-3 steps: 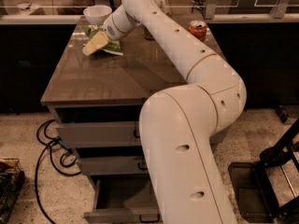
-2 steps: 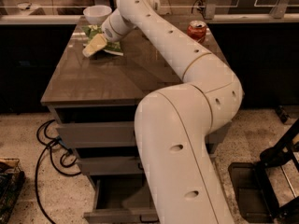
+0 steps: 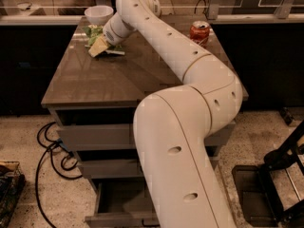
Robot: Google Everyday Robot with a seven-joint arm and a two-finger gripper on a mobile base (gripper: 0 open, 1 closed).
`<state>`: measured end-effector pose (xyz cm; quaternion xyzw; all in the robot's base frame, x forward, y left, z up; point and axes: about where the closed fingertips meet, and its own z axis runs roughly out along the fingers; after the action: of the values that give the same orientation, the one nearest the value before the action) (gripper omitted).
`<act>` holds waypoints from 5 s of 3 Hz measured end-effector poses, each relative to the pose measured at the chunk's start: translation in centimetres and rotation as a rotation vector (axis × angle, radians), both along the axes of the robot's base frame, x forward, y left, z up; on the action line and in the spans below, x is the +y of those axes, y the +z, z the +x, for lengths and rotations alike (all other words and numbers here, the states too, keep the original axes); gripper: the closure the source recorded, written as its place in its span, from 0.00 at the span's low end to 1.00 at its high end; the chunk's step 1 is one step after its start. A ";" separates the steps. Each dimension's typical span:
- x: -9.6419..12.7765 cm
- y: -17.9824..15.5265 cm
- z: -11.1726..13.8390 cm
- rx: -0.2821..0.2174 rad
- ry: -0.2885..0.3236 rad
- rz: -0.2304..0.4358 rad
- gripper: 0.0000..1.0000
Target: Place green jalapeno chip bag into bottom drawer
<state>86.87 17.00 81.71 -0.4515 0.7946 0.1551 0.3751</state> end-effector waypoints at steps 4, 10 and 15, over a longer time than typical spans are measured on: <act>0.2 0.2 -0.1 0.004 0.003 -0.001 1.00; -0.5 4.0 -1.3 -0.062 -0.010 -0.044 1.00; -9.6 12.5 -19.1 -0.262 0.069 -0.003 1.00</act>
Offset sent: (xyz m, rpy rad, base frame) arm -0.0004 0.0019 -0.0025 -0.0008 0.0035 0.0024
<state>67.76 7.39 94.23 -0.4954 0.7230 0.1066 0.4696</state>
